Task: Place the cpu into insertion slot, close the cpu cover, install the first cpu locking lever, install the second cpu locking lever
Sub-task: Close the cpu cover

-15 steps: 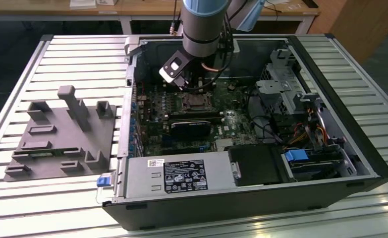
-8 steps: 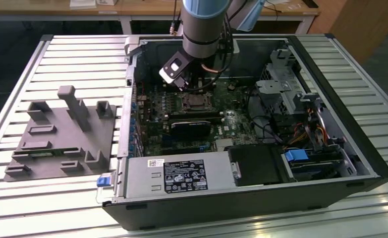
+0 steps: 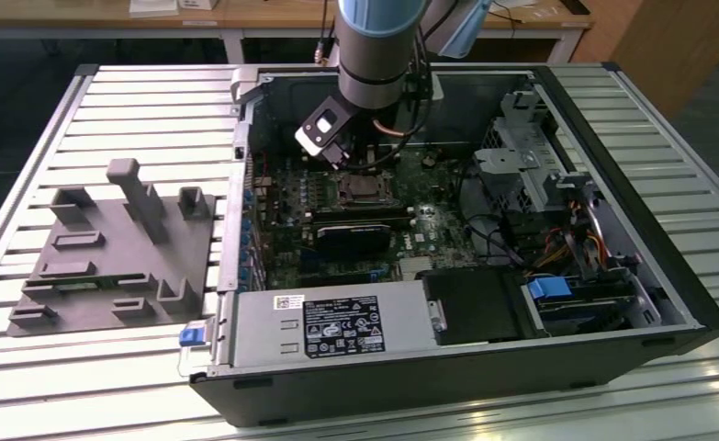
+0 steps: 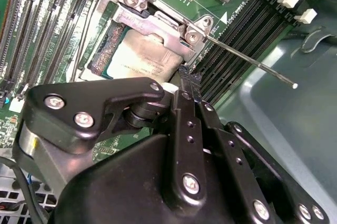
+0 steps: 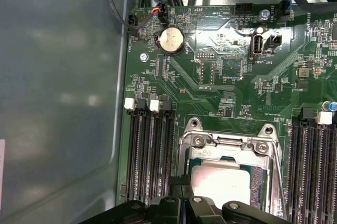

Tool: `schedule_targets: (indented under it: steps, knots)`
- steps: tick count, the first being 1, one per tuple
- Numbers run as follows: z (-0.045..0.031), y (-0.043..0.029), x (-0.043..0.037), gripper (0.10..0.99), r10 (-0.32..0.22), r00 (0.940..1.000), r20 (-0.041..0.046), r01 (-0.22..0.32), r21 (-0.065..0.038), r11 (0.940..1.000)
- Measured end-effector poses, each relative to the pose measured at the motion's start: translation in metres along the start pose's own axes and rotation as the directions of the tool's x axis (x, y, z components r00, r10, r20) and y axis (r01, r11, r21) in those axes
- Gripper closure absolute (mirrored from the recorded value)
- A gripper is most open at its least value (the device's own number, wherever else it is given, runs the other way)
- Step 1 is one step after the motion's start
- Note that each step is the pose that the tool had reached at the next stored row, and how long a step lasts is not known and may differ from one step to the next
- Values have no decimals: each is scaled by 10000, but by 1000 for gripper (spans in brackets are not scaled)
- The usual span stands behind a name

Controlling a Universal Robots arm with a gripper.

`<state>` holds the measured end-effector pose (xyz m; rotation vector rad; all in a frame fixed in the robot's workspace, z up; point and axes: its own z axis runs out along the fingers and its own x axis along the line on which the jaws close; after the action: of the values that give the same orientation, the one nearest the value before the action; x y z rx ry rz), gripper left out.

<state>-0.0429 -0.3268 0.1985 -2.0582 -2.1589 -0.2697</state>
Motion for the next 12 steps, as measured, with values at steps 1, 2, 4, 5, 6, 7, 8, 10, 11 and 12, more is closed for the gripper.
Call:
schedule_targets:
  steps: [1,2,4,5,6,7,8,10,11,12]
  knots:
    - [1,0,0,980,-1,10000,7,1,0,10000]
    - [1,1,0,980,-2,10000,18,2,0,10000]
    - [1,0,0,980,-2,10000,49,2,1,10000]
    - [1,0,0,980,-2,10000,63,2,2,10000]
    - [1,0,-1,980,-2,10000,74,2,3,10000]
    - [1,0,-1,980,-2,10000,81,2,3,10000]
    - [1,0,-1,980,-2,10000,80,2,4,10000]
    - [1,0,0,980,-1,10000,5,1,-1,10000]
    - [1,0,0,980,1,10000,-64,-1,-4,10000]
    - [1,0,0,980,2,9999,-101,-2,-6,10000]
